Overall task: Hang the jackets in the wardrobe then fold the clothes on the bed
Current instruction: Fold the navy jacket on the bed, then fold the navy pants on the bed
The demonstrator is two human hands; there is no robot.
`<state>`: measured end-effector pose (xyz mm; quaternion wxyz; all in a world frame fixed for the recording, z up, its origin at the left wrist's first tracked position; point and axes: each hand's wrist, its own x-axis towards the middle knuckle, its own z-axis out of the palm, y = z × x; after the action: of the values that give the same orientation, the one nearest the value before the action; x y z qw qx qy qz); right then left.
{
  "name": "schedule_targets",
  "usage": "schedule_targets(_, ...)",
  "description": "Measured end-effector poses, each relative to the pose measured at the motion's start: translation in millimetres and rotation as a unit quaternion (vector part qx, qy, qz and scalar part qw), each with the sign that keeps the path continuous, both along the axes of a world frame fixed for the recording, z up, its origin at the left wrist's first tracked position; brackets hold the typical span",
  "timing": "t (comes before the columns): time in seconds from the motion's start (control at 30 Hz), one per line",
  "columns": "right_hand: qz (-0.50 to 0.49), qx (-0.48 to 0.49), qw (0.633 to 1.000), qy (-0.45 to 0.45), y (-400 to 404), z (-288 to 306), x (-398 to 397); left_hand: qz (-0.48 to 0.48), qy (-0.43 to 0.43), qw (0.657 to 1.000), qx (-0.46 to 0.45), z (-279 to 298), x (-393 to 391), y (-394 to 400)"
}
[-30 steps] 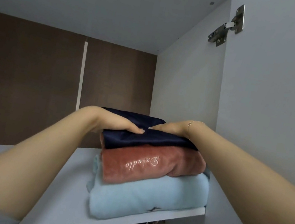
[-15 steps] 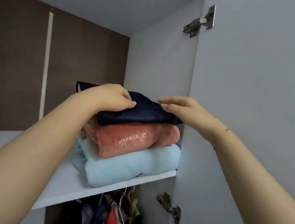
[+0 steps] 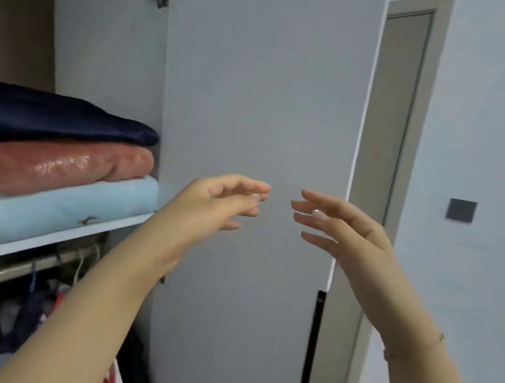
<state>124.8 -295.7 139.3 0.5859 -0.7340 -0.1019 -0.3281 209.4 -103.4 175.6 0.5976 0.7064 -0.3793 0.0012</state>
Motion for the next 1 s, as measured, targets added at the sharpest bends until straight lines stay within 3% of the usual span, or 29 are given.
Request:
schedule_targets(0.17, -0.105, 0.051, 0.993, 0.033, -67.0, -51.1, -141.8, -0.143, 0.077, 0.986, -0.027, -56.8, -92.7, -85.4)
schedule_targets(0.3, -0.192, 0.112, 0.973, 0.069, -107.2, -102.1, -261.7, -0.246, 0.170, 0.953, -0.045, -115.9, -177.6, -144.7)
schedule_targets(0.47, -0.308, 0.164, 0.931, 0.107, -138.7, -159.0, -396.9, -0.333, 0.255, 0.908, 0.001, -181.3, -285.7, -229.1)
schedule_targets(0.73, -0.483, 0.274, 0.823, 0.118, -174.8, -243.8, -564.1, -0.487, 0.292, 0.811, 0.142, -264.4, -442.6, -344.3)
schedule_targets(1.0, -0.595, 0.360, 0.708, 0.124, -269.4, -314.9, -662.8, -0.541, 0.333, 0.731, 0.249, -349.2, -547.0, -506.6)
